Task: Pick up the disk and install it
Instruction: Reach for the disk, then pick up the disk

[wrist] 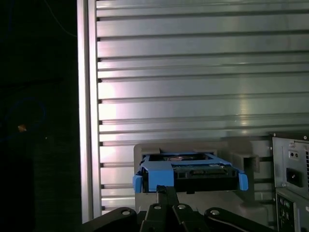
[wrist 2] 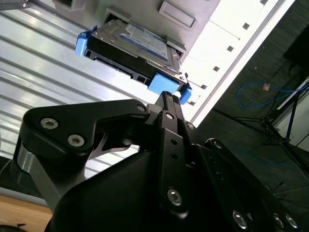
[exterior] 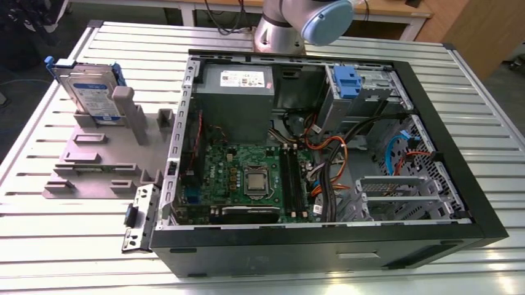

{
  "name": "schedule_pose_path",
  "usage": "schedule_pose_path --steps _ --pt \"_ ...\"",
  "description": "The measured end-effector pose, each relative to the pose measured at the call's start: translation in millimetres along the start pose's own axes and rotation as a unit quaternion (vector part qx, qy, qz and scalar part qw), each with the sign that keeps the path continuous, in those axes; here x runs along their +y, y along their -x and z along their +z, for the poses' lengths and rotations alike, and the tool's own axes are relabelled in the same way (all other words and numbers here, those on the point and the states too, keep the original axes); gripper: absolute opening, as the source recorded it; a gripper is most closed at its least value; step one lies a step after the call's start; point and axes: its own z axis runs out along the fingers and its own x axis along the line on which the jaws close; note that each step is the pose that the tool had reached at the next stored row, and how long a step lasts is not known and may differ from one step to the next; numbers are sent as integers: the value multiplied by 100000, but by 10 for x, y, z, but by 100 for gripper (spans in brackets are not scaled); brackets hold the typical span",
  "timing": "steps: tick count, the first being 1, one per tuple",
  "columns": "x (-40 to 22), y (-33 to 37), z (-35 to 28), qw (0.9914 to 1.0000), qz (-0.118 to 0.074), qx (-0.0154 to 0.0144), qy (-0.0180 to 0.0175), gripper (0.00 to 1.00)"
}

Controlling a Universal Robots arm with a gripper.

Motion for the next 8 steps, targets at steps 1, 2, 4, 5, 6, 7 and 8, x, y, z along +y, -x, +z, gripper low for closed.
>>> schedule_pose_path --steps 1,2,4,5,6,7,8 --pt "0 0 0 100000 -4 -2 1 11" --pt "0 0 0 100000 -6 0 3 11" --pt "0 -2 0 100000 0 1 0 11" --pt "0 -2 0 100000 -1 0 2 11" --pt "0 -2 0 100000 -1 1 0 11" --pt "0 -2 0 100000 -1 -2 3 11" --pt "0 -2 0 100000 -3 -2 2 11"
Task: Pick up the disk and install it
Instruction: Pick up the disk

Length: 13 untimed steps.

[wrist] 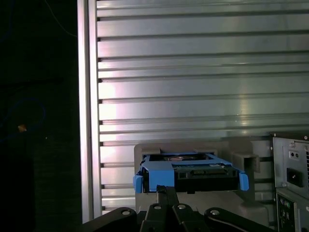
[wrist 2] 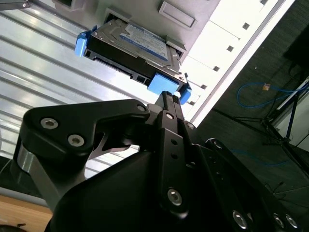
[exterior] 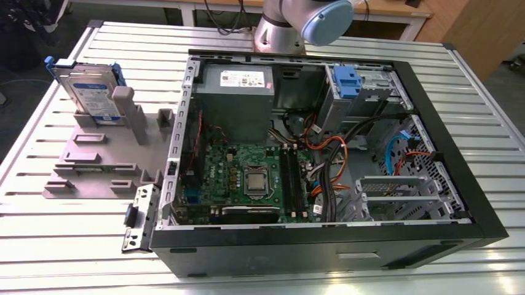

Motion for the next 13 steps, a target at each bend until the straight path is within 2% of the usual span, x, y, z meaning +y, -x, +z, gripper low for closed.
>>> schedule_pose_path --steps 13 --pt "0 -2 0 100000 -142 4 -1 11"
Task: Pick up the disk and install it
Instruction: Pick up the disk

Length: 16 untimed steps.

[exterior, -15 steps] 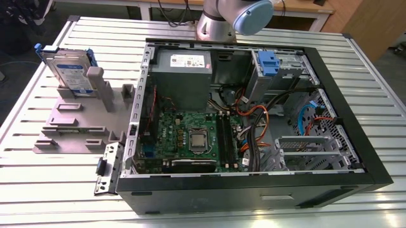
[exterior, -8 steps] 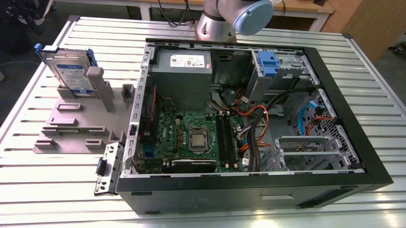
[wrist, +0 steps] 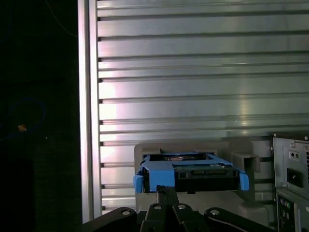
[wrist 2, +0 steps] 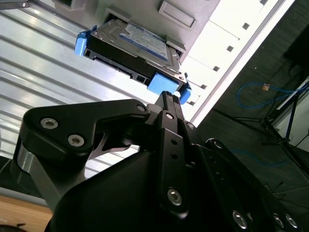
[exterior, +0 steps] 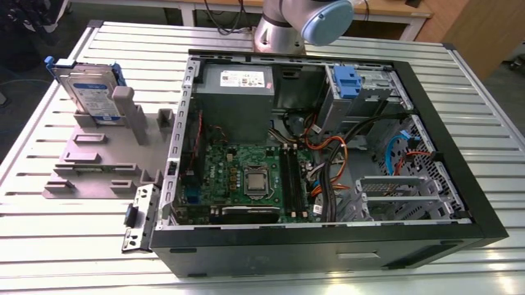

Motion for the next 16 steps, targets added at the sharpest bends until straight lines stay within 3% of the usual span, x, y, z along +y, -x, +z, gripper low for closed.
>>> schedule_pose_path --steps 8,16 --pt "0 -1 1 99956 -2975 131 -15 11" --pt "0 0 2 99782 -6593 278 -30 11"
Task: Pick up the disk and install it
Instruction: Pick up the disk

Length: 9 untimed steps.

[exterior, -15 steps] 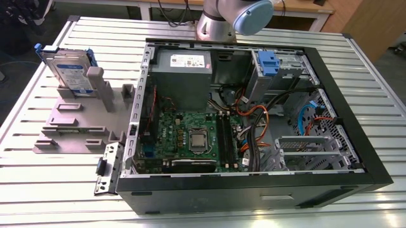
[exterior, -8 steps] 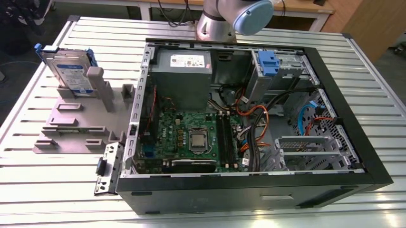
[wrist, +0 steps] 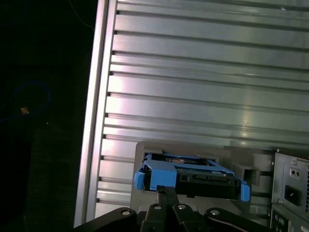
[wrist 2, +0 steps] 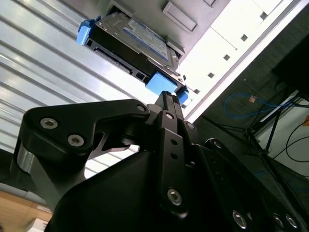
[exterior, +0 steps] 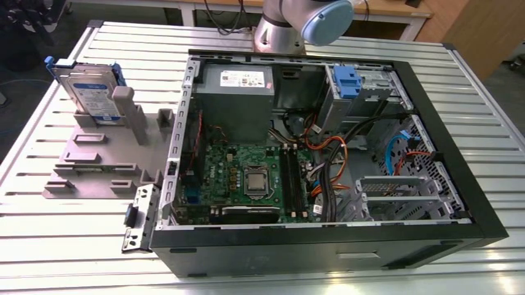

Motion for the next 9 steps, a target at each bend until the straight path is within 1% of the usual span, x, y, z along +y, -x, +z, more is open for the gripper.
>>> schedule_pose_path --steps 5,9 --pt "0 0 1 99979 -2037 92 -14 11" --pt "0 0 2 99931 -3705 162 -21 11"
